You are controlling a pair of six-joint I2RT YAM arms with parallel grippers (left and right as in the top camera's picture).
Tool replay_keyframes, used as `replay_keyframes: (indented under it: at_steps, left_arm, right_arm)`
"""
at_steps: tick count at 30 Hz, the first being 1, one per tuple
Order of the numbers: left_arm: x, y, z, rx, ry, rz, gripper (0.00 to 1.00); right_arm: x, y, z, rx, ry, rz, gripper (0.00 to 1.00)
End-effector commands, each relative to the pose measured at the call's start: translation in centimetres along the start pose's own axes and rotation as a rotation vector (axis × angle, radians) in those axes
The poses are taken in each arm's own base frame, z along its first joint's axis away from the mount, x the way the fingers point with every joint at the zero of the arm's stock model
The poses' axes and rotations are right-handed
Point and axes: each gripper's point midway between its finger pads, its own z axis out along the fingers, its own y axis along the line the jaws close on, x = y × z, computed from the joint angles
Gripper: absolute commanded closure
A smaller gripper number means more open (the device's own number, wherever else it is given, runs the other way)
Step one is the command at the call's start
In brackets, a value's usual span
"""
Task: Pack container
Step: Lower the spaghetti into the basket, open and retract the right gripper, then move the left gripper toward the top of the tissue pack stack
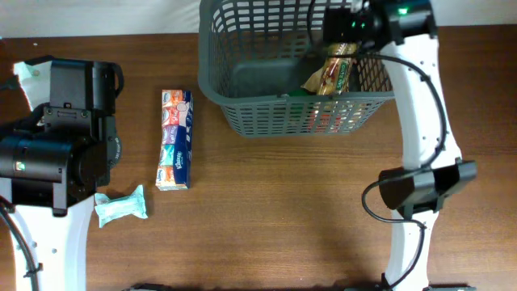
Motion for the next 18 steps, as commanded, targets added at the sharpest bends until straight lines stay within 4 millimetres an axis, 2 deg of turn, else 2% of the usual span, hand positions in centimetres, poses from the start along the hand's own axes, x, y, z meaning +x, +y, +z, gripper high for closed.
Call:
replay_keyframes:
  at_steps: [1, 3, 4, 8, 12, 15, 18]
  left_arm:
    - [0.0, 0.2, 0.1, -0.01, 0.0, 0.007, 0.0]
    - [0.0, 0.2, 0.1, -0.01, 0.0, 0.007, 0.0]
    - [0.0, 0.2, 0.1, -0.01, 0.0, 0.007, 0.0]
    - [0.0, 0.2, 0.1, -0.01, 0.0, 0.007, 0.0]
    - [0.0, 0.2, 0.1, -0.01, 0.0, 0.007, 0.0]
    - [0.0, 0.2, 0.1, -0.01, 0.0, 0.007, 0.0]
    - [0.0, 0.2, 0.1, -0.01, 0.0, 0.007, 0.0]
  right_arm:
    - [-5.5, -0.7, -11.8, -0.051, -0.282, 0.045, 0.01]
    - [-6.6, -2.3, -15.8, -0.025, -0.372, 0.071, 0.01]
    - [-6.9, -4.0, -18.5, 0.01, -0.428, 0.1, 0.01]
    - [-6.0, -9.9, -23.9, 0.14, -0.502, 0.22, 0.01]
    - [-3.3, -16.6, -26.6, 0.296, -0.491, 0.393, 0.01]
    - [-0.7, -20.8, -27.2, 0.39, -0.435, 0.501, 0.01]
    - [2.1, -24.6, -26.9, 0.479, -0.345, 0.582, 0.01]
